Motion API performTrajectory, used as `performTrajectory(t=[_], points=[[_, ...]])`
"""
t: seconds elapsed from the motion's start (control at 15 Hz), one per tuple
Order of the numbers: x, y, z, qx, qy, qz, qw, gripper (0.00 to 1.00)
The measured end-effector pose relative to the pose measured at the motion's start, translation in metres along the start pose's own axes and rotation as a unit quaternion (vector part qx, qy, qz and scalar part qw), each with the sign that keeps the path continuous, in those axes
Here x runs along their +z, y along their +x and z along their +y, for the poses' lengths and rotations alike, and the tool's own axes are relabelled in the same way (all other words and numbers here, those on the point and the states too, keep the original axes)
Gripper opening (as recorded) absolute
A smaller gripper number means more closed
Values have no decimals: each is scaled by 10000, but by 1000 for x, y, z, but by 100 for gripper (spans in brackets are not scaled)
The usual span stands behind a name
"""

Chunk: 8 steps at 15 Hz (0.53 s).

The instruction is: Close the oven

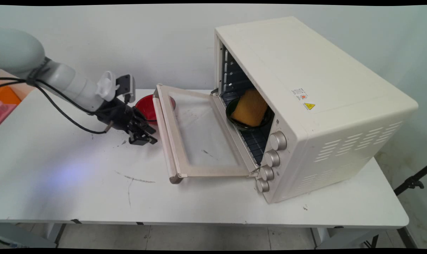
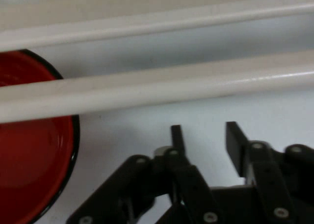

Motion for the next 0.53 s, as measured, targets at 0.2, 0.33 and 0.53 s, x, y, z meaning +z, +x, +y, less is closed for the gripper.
performTrajectory(t=[0.2,0.33,0.53], points=[[13,1,2,-28,53,12,10000,0],[20,2,2,-61,86,43,9999,0],[26,5,3,-124,137,108,9998,0]])
